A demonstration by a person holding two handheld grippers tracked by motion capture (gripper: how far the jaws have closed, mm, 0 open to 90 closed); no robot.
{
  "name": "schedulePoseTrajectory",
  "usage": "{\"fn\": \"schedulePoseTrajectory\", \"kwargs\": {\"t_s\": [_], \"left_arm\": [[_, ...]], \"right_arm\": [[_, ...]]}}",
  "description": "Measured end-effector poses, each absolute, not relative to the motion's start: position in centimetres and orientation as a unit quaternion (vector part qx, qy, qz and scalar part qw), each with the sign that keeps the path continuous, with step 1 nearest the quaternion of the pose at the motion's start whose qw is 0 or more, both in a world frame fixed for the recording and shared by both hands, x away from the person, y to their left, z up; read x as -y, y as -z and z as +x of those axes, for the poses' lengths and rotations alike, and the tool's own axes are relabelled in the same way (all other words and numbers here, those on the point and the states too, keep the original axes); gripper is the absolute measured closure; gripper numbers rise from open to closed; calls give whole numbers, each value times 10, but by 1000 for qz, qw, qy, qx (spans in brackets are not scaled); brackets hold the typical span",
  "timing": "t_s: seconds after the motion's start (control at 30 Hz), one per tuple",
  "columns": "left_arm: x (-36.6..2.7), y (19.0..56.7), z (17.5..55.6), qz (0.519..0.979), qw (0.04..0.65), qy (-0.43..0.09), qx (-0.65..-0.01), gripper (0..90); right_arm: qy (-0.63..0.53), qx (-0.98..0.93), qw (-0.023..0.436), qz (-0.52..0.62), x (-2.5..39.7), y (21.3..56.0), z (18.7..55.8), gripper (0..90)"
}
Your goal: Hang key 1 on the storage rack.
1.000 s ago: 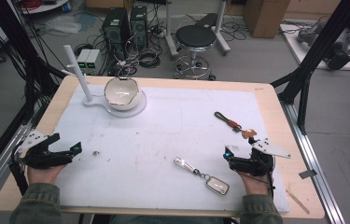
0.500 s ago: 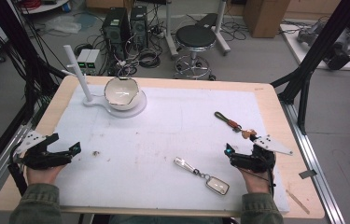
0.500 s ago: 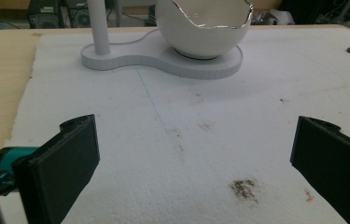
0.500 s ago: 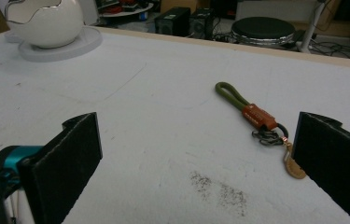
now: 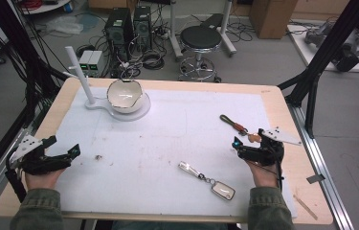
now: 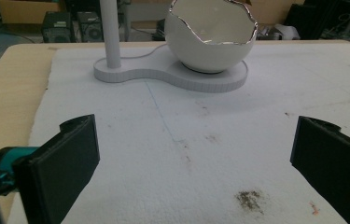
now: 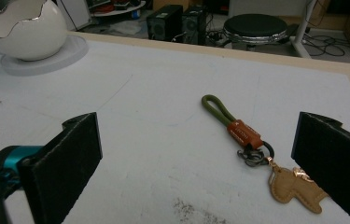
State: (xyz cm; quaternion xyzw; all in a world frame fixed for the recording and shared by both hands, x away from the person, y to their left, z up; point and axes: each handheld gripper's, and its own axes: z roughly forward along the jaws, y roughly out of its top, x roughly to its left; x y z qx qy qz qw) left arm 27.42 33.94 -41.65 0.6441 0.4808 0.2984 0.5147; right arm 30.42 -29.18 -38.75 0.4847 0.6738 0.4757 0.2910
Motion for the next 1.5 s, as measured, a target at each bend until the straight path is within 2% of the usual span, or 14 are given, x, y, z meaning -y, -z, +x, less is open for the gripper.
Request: {"fn": "schedulePoseTrajectory", "kwargs": {"t_s": [0.77, 1.03, 1.27, 1.5], "left_arm": [[-340, 416, 278, 642, 515, -306, -478, 17], [-340, 417, 279, 643, 515, -303, -480, 17], [-340, 416, 277, 644, 515, -303, -478, 17], [-339, 416, 277, 647, 514, -300, -477, 17]], "right_arm": [[-415, -700, 279, 510, 302, 384, 360, 7], [-395, -715, 257, 516, 306, 390, 377, 6], [-371, -734, 257, 508, 304, 387, 389, 9], [-360, -734, 230, 528, 307, 396, 404, 13]]}}
